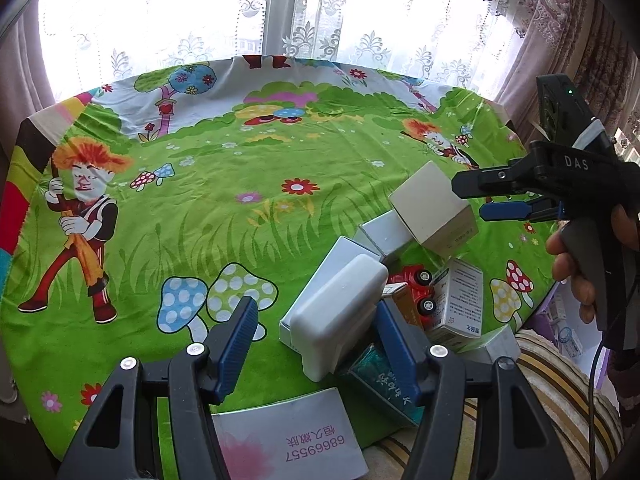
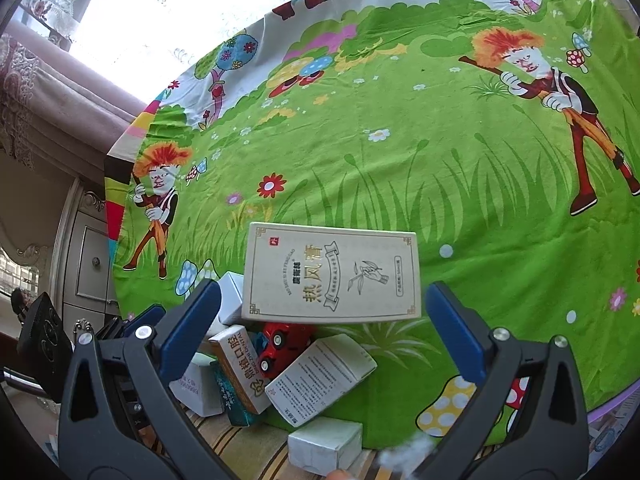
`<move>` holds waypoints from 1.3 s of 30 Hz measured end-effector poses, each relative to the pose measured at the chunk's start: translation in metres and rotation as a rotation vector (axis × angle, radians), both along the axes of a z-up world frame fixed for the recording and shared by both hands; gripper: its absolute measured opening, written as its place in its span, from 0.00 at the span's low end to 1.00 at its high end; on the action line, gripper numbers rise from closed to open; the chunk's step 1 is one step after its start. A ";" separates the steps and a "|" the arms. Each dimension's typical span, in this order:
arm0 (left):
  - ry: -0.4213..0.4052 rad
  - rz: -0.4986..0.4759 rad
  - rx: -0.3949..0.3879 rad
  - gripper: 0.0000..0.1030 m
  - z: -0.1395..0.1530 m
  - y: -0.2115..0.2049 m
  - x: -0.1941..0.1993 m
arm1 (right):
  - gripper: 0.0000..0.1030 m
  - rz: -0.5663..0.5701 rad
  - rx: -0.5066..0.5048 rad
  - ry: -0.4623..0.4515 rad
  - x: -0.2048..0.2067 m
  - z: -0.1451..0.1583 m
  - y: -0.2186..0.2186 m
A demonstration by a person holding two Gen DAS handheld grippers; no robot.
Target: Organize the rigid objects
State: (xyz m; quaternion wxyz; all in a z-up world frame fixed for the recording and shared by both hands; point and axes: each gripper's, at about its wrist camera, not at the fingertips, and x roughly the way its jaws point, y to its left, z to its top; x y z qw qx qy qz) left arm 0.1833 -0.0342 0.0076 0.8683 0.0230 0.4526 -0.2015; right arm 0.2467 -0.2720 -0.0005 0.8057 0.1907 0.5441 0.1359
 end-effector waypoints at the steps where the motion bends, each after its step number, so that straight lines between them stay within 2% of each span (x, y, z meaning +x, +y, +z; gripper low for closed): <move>1: -0.003 -0.003 0.003 0.61 0.000 -0.001 0.000 | 1.00 0.005 0.001 0.000 0.001 -0.001 0.001; 13: -0.028 -0.059 0.008 0.60 -0.004 -0.005 0.001 | 1.00 0.022 0.019 0.023 0.011 -0.019 0.000; 15: -0.034 -0.075 0.011 0.51 -0.004 -0.007 0.000 | 1.00 0.026 0.025 0.027 0.012 -0.022 0.001; 16: -0.034 -0.082 0.013 0.43 -0.004 -0.008 0.000 | 1.00 0.030 0.027 0.029 0.012 -0.023 0.002; 21: -0.038 -0.108 0.009 0.37 -0.004 -0.009 -0.001 | 0.99 0.044 0.028 0.009 0.009 -0.023 0.004; 26: -0.033 -0.119 -0.034 0.29 -0.001 -0.006 -0.004 | 0.98 0.046 0.040 -0.010 0.006 -0.020 0.003; 32: -0.025 -0.128 -0.054 0.25 -0.001 -0.006 -0.010 | 0.98 0.042 0.050 -0.045 0.000 -0.009 0.003; 39: -0.020 -0.101 -0.111 0.23 0.003 0.004 -0.014 | 0.98 0.033 0.051 -0.081 -0.011 0.004 0.000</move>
